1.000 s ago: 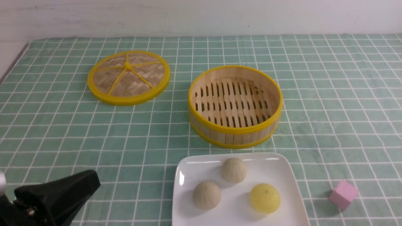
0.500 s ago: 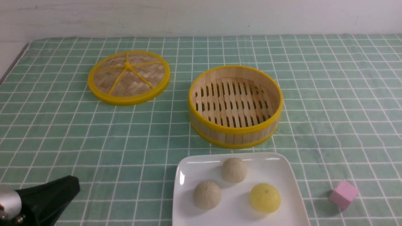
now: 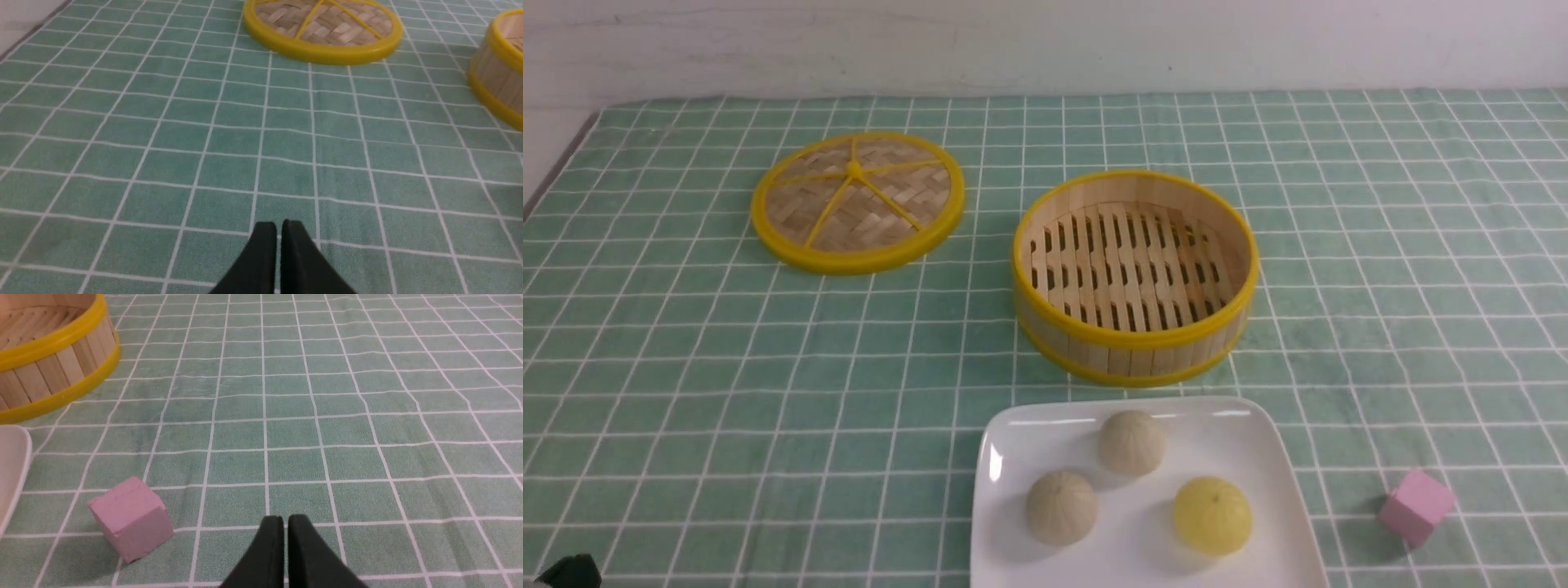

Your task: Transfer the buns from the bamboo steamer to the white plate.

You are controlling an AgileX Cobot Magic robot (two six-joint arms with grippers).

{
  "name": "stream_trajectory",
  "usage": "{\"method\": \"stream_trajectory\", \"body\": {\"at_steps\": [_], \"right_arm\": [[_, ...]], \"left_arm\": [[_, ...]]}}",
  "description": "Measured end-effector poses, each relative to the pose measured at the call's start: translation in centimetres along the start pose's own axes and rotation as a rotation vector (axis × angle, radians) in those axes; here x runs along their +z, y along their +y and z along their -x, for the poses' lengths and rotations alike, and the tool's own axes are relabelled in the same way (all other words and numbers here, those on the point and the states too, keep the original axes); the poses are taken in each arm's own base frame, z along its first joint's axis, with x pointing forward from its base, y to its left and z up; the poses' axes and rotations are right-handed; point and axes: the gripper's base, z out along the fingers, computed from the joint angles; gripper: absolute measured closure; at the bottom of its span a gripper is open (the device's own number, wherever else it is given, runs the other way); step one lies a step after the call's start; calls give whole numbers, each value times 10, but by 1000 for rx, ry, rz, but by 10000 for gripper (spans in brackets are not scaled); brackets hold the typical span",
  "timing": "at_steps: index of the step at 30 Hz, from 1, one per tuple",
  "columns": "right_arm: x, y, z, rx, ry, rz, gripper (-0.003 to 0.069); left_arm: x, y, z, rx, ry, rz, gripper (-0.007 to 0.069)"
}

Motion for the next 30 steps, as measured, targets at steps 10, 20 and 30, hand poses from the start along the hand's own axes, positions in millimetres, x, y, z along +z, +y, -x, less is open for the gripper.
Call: {"method": "stream_trajectory", "body": {"at_steps": [10,20,30], "right_arm": [[0,0,0,0,-1,0,604],[0,0,0,0,-1,0,592],[0,0,0,0,-1,0,575]], "left_arm": [[-2,2,-5,17,17,14,574],[-2,2,-5,-31,20,18,565],[-2,2,-5,-33,21,19,559]]}}
